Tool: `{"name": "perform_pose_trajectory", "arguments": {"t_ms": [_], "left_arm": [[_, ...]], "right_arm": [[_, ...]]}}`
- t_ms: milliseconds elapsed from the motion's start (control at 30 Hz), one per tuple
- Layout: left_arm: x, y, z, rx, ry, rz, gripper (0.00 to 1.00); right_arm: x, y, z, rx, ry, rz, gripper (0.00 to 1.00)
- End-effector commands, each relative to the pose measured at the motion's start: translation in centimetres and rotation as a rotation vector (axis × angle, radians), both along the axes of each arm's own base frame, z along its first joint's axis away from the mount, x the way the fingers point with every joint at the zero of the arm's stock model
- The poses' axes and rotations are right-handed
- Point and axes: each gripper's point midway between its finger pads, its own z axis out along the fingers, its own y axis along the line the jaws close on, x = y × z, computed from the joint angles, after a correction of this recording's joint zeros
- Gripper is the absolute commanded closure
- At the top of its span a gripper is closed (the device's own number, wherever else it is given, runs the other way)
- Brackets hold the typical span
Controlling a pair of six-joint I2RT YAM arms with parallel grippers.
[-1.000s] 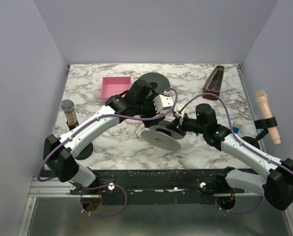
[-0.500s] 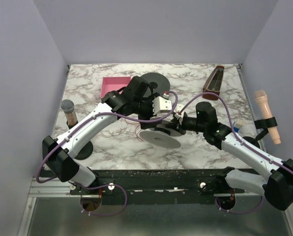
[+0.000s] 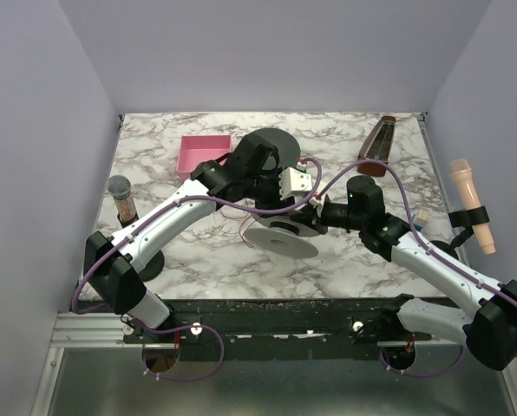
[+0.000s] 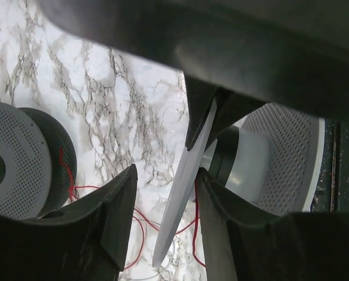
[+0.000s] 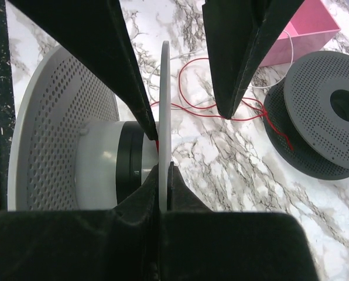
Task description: Wrap the cables
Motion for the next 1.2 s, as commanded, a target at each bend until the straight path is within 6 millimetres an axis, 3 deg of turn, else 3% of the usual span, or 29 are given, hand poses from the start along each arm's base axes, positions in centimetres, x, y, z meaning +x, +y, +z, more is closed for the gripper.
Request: {"name": "perform_pose_trajectory", "arguments": {"t_ms": [0,200,367,533,733,967,1067,1167], "left_arm": [[-1.3,-0.6,-0.8,0.005,0.056,-0.056,0.46],[-3.0,-0.6,-0.4,-0.007,0.118,-0.124,0.36],[-2.4,-0.7,0.0,-0.098,0.188,-0.041,0.43],[-2.1,-0.3,-0.1,-0.071,0.151,-0.057,0.50],[-2.7,0.9,-0.9,-0.017,0.143,-0.077,0.46],[-2.6,1.4,1.0,-0.120,0.228,-0.049,0.36],[-2.1,1.5,1.1,-0.109,0.184,-0.034,0.36],[-1.5,0.9,1.5,-0.116,0.163,-0.018,0.43]], "right_arm": [[0.2,1.0,3.5,0.068,-0.080,0.043,0.99],[0.7,0.9,3.3,0.068,-0.063,0.006,0.99],[0.0,0.9,4.2,0.129,-0.057,0.022,0.99],[-0.5,1.1,4.4,0.142,-0.045,0.041,0.99],[-0.5,0.8,4.8,0.150,-0.053,0.022,0.99],[-0.5,0.8,5.0,0.154,-0.054,0.028,0.99],[-0.7,1.0,5.1,0.152,-0.065,0.048,0.99],[-0.9,1.0,4.9,0.151,-0.065,0.057,0.99]]}}
